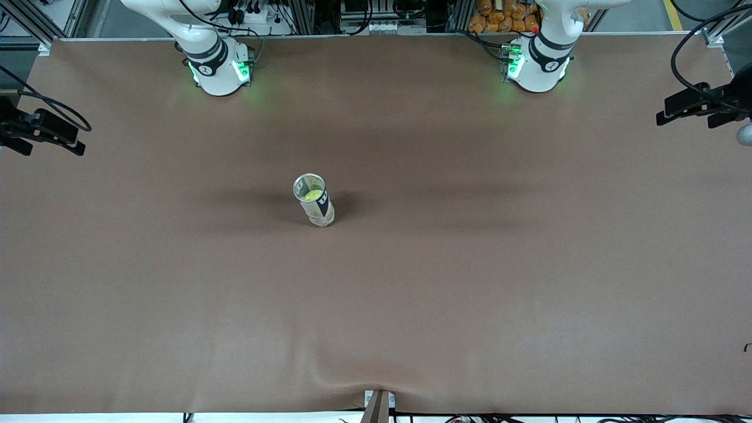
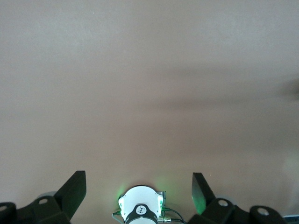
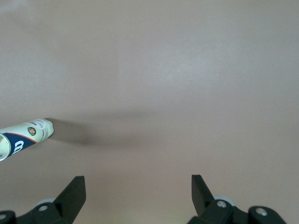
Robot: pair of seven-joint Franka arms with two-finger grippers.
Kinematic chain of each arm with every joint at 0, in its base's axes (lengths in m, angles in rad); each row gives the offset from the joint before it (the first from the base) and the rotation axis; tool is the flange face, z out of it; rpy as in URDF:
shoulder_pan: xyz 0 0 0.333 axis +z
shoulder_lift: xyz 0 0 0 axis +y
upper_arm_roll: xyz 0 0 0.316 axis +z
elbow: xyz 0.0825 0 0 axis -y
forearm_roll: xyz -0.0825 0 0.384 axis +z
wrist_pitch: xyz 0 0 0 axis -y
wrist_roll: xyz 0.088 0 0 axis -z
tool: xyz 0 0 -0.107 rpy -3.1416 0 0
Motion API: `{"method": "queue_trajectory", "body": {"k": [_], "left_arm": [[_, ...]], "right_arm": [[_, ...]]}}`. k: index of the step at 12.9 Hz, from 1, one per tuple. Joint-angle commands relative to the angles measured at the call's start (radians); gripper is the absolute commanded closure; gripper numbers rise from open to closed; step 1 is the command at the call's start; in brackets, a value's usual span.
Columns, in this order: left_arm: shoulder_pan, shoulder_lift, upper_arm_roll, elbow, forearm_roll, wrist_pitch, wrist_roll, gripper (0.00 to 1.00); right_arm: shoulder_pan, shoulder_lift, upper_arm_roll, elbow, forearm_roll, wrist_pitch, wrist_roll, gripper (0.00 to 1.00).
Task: Insert tennis ball vertically with right arm
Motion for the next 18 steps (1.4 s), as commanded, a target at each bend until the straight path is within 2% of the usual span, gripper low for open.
{"method": "queue_trajectory", "body": {"k": [1, 2, 6, 11, 18], "left_arm": [[-0.010, -0.032, -0.009, -0.014, 0.020, -0.001, -0.049, 0.00], [-0.016, -0.032, -0.010, -0.020, 0.020, 0.010, -0.052, 0.00], [-0.016, -0.096, -0.015, -0.169, 0.025, 0.180, -0.066, 0.00], [-0.016, -0.092, -0.046, -0.164, 0.067, 0.255, -0.099, 0.00], [-0.016, -0.093, -0.044, -0.160, 0.063, 0.243, -0.089, 0.00]], "right_arm": [[-0.030, 0.002, 0.005, 0.000, -0.013, -0.012, -0.004, 0.00], [-0.031, 0.002, 0.005, 0.000, -0.013, -0.016, -0.004, 0.00], [-0.028, 0.001, 0.005, -0.002, -0.013, -0.019, -0.001, 0.00], [-0.028, 0.002, 0.006, 0.000, -0.011, -0.019, 0.002, 0.00], [-0.028, 0.001, 0.006, 0.000, -0.011, -0.019, 0.002, 0.00]]}}
